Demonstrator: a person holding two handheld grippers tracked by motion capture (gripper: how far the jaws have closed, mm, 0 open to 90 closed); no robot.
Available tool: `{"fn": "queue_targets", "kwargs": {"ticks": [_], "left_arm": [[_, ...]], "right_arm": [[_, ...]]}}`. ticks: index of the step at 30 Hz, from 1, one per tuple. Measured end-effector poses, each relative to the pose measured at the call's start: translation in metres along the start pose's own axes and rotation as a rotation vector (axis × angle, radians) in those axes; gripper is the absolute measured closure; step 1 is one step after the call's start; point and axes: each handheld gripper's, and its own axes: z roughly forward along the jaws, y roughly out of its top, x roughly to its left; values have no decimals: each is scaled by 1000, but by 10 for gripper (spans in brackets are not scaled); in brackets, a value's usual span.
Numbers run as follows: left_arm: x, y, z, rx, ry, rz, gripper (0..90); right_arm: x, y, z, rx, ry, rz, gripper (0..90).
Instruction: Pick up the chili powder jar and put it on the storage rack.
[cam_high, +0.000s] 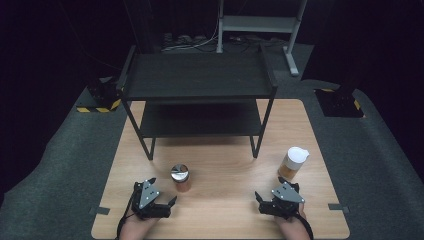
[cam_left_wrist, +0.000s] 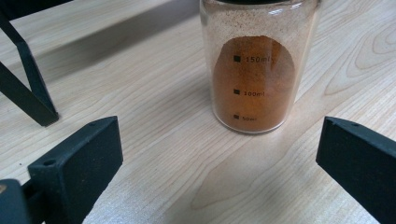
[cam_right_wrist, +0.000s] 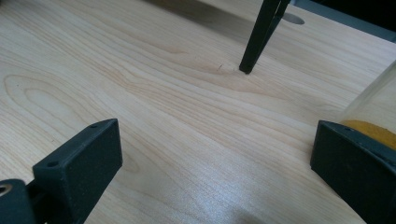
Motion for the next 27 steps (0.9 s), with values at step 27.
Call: {"fn": "queue_targets", "kwargs": {"ticks": [27], "left_arm": [[3,-6,-19,-98,-32,-60,5]], "right_arm": [[-7,0,0,4,23,30,13]]}}
